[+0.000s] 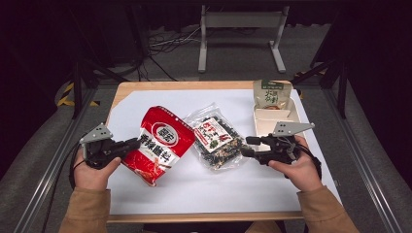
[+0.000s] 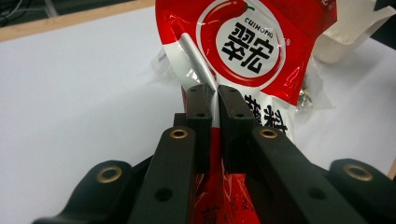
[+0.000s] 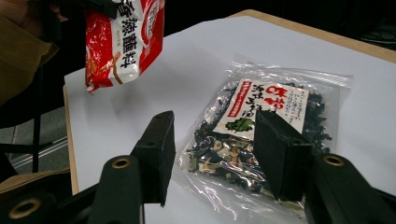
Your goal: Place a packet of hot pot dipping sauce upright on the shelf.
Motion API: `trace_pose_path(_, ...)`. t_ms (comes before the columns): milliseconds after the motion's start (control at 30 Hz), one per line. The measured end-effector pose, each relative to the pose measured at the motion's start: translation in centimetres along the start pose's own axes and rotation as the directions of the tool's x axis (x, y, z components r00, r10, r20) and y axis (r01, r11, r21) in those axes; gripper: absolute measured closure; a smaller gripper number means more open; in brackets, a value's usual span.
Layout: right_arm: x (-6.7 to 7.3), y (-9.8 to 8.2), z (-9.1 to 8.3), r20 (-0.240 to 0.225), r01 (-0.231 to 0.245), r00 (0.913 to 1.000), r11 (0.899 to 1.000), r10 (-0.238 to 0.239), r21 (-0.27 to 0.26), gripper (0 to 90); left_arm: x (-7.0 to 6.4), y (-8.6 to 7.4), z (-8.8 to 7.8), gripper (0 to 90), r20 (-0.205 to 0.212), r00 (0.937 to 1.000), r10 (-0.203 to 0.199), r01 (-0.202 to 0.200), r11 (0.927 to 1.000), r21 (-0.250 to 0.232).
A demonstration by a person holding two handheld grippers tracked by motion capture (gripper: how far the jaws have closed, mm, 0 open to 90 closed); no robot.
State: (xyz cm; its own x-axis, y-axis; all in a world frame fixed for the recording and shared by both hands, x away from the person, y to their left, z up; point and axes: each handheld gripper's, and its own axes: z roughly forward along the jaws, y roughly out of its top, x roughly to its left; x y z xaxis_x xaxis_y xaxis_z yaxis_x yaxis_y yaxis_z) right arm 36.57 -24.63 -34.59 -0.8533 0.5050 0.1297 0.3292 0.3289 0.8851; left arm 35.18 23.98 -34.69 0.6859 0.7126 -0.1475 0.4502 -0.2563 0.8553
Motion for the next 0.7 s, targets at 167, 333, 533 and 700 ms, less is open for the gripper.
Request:
trace_pose_path(167,0.5,0.1,0.4,-0.011,0.008,0.9999,1.0,-0.008,0.004,48.0,-0.5,0.3,0.5,83.9,0.014,0.9998,0.013,-0.013,0.9999,-0.006)
trace_pose_path(333,1.0,0.3,0.9,-0.025,0.011,0.9996,1.0,-0.011,0.008,47.7,-1.3,0.8,1.3,83.9,0.027,0.9994,0.02,-0.019,0.9994,-0.03)
trace_pose_path(533,1.6,0.2,1.8,-0.039,-0.02,0.9991,1.0,0.019,-0.006,47.7,-2.4,1.2,2.4,83.9,0.043,0.999,0.016,-0.014,0.9983,-0.056)
trace_pose_path(700,2.0,0.2,2.9,-0.058,-0.045,0.9974,0.999,0.044,-0.021,47.4,-3.2,1.4,3.5,83.9,0.044,0.9988,0.02,-0.017,0.9978,-0.063)
